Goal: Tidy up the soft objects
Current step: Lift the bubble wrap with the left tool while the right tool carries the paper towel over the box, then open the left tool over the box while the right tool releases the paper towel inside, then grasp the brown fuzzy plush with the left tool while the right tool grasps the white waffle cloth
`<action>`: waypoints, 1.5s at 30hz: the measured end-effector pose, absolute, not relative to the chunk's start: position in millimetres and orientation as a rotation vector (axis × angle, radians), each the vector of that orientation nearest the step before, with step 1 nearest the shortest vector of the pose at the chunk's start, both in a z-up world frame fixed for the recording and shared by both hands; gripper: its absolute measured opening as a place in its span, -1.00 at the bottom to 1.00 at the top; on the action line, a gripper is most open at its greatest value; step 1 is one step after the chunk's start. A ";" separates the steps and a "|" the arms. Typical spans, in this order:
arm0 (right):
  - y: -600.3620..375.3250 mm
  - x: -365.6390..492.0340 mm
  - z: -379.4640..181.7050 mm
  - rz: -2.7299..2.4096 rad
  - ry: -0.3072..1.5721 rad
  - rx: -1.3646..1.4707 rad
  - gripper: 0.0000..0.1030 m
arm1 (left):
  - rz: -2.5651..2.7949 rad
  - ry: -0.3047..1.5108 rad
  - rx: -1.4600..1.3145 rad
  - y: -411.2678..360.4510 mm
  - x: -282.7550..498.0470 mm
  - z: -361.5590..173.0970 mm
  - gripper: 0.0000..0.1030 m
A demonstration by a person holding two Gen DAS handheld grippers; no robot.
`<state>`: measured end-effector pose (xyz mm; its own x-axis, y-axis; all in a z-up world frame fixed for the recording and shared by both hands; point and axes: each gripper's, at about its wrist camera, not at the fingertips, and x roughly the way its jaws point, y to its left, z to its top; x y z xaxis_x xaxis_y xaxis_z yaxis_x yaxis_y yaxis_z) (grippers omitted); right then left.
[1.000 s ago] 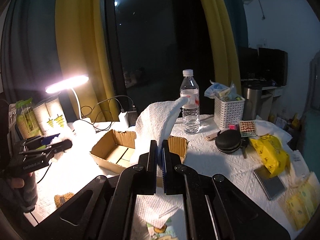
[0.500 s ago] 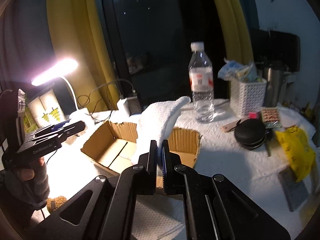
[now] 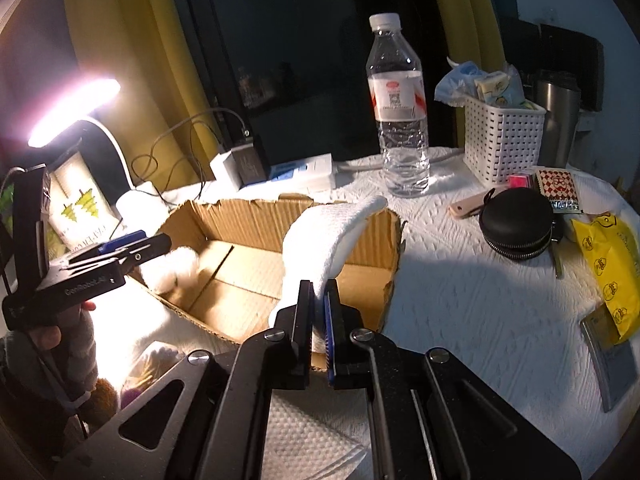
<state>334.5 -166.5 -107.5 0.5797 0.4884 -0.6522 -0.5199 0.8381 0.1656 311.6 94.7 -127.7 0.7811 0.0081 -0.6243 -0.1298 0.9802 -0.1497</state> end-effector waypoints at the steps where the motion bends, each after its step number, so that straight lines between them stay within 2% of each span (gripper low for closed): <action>1: -165.4 333.9 -107.7 0.587 0.751 -0.048 -0.81 | 0.075 0.669 -0.191 95.2 309.8 -127.0 0.46; 6: -163.5 328.1 -104.5 0.568 0.750 -0.066 -0.39 | 0.078 0.646 -0.197 97.8 299.5 -119.5 0.46; 7: -164.2 326.8 -103.3 0.565 0.749 -0.066 -0.37 | 0.079 0.641 -0.199 98.4 296.7 -117.7 0.46; 24: -171.9 276.1 -87.4 0.550 0.707 -0.076 -0.26 | 0.057 0.596 -0.210 97.9 241.4 -103.4 0.46; 30: -177.5 261.5 -91.2 0.552 0.712 -0.071 -0.14 | 0.047 0.603 -0.201 90.1 225.9 -106.6 0.46; 36: -182.8 254.2 -102.3 0.549 0.740 -0.063 -0.02 | 0.059 0.631 -0.194 87.3 208.6 -115.9 0.46; 45: -185.9 252.4 -118.8 0.555 0.781 -0.048 0.00 | 0.119 0.728 -0.206 94.4 170.5 -147.6 0.46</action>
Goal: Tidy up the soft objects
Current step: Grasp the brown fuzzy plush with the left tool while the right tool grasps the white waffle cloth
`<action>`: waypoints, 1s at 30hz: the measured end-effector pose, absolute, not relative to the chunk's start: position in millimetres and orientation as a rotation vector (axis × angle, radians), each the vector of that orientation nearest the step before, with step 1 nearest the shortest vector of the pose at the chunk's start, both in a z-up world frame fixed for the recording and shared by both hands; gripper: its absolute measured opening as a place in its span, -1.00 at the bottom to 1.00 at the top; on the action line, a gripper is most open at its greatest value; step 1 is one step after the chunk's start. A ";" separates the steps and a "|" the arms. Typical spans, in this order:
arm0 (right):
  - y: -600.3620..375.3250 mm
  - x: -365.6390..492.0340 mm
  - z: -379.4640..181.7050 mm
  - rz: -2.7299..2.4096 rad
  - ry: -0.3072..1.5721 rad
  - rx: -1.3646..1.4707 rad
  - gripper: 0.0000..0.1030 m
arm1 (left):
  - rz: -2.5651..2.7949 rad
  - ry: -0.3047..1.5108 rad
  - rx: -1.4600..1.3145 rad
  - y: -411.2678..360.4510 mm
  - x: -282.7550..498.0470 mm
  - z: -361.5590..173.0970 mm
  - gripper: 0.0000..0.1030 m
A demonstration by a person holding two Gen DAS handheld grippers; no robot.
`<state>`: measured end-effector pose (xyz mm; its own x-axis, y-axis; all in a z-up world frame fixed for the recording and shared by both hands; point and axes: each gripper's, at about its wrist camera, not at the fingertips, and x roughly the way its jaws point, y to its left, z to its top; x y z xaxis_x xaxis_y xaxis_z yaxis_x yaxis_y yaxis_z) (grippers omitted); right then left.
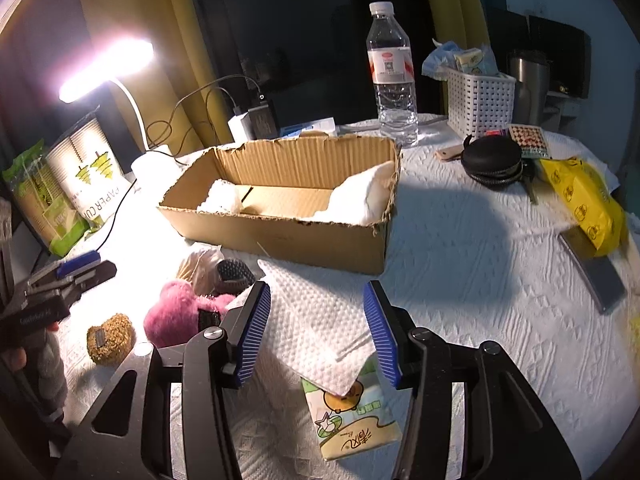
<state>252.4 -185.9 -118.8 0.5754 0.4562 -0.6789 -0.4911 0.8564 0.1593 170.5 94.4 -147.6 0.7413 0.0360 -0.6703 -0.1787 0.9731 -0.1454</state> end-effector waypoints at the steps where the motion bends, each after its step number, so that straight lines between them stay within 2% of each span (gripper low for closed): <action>1: -185.8 251.3 -119.3 0.557 0.780 -0.049 0.00 | 0.127 0.735 -0.210 95.2 167.0 -150.9 0.46; 4: -185.5 248.7 -121.9 0.564 0.781 -0.050 0.01 | 0.149 0.755 -0.219 96.5 158.1 -159.3 0.50; 7: -186.2 247.1 -126.3 0.563 0.790 -0.049 0.01 | 0.169 0.786 -0.231 99.1 152.3 -169.2 0.64; 22: -189.9 258.7 -152.0 0.547 0.851 -0.053 0.02 | 0.153 0.903 -0.185 83.9 152.7 -194.2 0.62; 24: -187.6 259.3 -156.0 0.547 0.858 -0.063 0.02 | 0.153 0.903 -0.175 82.5 152.1 -193.7 0.53; 26: -183.8 259.2 -159.7 0.557 0.865 -0.079 0.02 | 0.159 0.904 -0.159 81.0 151.9 -193.0 0.30; 29: -176.5 258.5 -166.8 0.558 0.878 -0.117 0.01 | 0.161 0.901 -0.152 79.8 151.0 -191.7 0.17; 30: -175.5 257.5 -168.2 0.559 0.878 -0.124 -0.08 | 0.152 0.899 -0.155 79.9 150.5 -190.9 0.12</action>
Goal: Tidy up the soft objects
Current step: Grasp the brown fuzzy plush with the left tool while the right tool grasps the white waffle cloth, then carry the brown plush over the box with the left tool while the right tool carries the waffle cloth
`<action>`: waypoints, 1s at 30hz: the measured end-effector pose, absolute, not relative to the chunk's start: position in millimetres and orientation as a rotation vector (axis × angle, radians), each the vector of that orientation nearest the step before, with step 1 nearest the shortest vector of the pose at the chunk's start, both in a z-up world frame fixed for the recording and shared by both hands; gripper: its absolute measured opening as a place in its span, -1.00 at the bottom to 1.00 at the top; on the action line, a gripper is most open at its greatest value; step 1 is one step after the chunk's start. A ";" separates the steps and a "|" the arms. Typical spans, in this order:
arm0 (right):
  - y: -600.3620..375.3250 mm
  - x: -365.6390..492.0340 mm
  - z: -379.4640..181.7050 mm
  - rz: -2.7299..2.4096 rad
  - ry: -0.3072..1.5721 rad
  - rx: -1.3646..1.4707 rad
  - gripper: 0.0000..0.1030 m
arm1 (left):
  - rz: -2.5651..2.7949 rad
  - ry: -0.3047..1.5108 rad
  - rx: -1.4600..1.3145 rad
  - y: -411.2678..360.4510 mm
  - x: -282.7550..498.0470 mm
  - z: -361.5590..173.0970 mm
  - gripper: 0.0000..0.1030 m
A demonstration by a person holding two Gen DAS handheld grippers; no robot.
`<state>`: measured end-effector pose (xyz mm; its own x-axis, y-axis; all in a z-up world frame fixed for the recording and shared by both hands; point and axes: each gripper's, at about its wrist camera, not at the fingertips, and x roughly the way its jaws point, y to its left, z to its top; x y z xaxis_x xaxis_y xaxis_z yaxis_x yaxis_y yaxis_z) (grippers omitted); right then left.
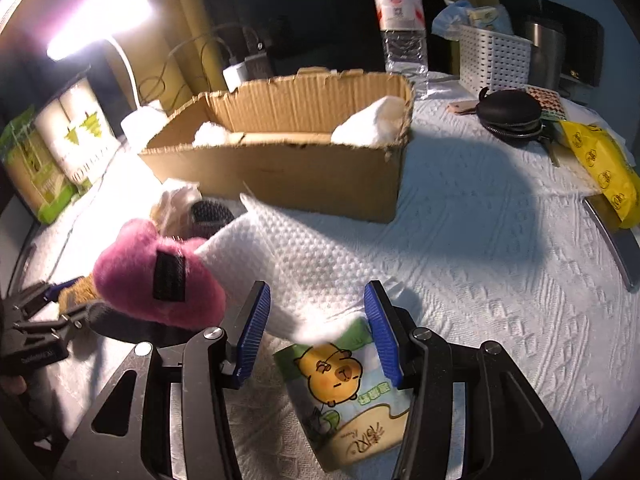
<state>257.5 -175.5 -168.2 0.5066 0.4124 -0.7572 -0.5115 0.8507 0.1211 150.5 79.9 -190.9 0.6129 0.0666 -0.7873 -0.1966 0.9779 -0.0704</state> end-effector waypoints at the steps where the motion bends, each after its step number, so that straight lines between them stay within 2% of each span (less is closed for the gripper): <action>1: -174.3 256.8 -169.6 0.560 0.878 -0.132 -0.16 | 0.141 0.900 -0.160 78.8 150.0 -190.2 0.07; 3: -173.6 255.4 -170.6 0.561 0.877 -0.141 -0.62 | 0.133 0.898 -0.152 75.1 148.9 -189.1 0.03; 4: -173.8 254.5 -170.5 0.567 0.875 -0.141 -0.66 | 0.126 0.896 -0.151 73.4 148.6 -187.9 0.00; 6: -173.9 251.9 -168.3 0.574 0.863 -0.147 -0.91 | 0.111 0.887 -0.153 69.8 147.8 -183.9 -0.02; 17: -185.5 247.0 -137.8 0.589 0.767 -0.143 -0.93 | 0.079 0.803 -0.114 59.3 145.2 -153.0 -0.03; 19: -181.7 253.0 -142.3 0.588 0.791 -0.162 -0.80 | 0.080 0.794 -0.113 58.0 144.8 -149.7 -0.02; 21: -178.9 258.4 -147.9 0.590 0.813 -0.157 -0.09 | 0.082 0.782 -0.116 58.8 144.6 -146.7 -0.02; 22: -177.5 259.9 -150.7 0.596 0.822 -0.151 -0.01 | 0.084 0.775 -0.117 59.5 144.2 -144.8 -0.02; 25: -171.5 265.8 -159.7 0.589 0.840 -0.169 0.03 | 0.096 0.756 -0.119 63.0 144.6 -139.2 -0.02; 27: -167.1 270.5 -166.2 0.571 0.850 -0.194 0.19 | 0.101 0.745 -0.123 65.9 146.3 -135.8 -0.03; 30: -164.3 277.4 -170.0 0.578 0.877 -0.195 0.19 | 0.106 0.734 -0.123 68.0 149.9 -131.2 -0.02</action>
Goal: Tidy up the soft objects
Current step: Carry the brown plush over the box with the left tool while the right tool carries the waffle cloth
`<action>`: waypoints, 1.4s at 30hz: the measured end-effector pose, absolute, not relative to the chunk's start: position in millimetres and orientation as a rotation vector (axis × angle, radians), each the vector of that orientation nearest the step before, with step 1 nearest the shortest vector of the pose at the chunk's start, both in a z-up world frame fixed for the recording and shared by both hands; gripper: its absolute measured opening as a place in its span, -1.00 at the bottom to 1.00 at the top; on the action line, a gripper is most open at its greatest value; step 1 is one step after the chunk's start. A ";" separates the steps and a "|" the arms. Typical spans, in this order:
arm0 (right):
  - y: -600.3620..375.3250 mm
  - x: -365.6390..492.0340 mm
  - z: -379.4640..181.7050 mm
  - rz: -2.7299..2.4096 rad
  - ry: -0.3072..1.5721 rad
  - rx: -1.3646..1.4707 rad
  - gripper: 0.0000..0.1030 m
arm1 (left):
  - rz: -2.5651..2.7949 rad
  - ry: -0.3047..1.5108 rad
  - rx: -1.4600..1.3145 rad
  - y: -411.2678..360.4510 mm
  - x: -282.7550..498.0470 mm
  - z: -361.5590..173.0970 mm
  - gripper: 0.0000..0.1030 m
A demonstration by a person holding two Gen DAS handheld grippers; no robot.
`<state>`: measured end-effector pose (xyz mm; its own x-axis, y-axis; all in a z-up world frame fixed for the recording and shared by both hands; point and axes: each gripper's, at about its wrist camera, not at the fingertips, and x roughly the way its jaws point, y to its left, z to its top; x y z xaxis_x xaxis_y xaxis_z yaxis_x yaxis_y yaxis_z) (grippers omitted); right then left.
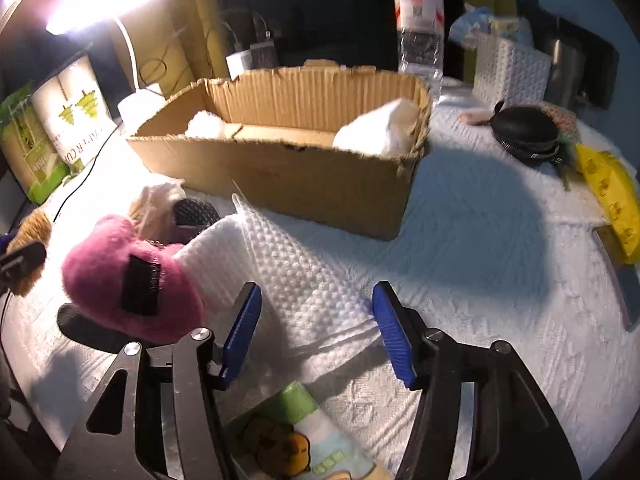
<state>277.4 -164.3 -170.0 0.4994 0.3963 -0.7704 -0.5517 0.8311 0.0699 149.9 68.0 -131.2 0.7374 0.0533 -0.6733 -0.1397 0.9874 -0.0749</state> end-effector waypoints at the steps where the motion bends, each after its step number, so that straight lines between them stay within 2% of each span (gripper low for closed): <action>1: -163.9 278.0 -170.8 0.578 0.879 -0.198 0.14 | 0.106 0.731 -0.123 67.7 151.4 -129.7 -0.02; 2: -163.8 279.2 -170.9 0.574 0.878 -0.197 0.03 | 0.105 0.729 -0.122 67.3 152.7 -128.6 -0.02; 3: -164.3 279.6 -170.8 0.582 0.878 -0.189 -0.49 | 0.103 0.727 -0.123 66.4 153.9 -127.8 -0.02; 4: -165.0 280.9 -171.3 0.599 0.886 -0.176 -0.74 | 0.100 0.723 -0.123 65.3 155.2 -126.3 -0.02; 10: -173.6 275.2 -160.5 0.608 0.841 -0.135 -0.76 | 0.083 0.683 -0.116 57.8 157.1 -111.9 -0.02; 16: -188.0 262.7 -125.9 0.627 0.755 -0.093 -0.76 | 0.046 0.650 -0.199 63.3 163.3 -95.5 -0.02; 31: -207.5 254.4 -56.9 0.660 0.580 -0.038 -0.76 | -0.026 0.511 -0.164 54.3 192.1 -38.9 0.02; 42: -202.8 268.4 -32.0 0.655 0.514 -0.045 -0.76 | -0.041 0.469 -0.123 55.5 228.2 -25.1 0.04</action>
<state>268.4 -202.8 -32.0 0.6728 0.5708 -0.4707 -0.5928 0.7966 0.1187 228.2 55.5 -25.1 0.8913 -0.0672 -0.4484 0.0107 0.9918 -0.1274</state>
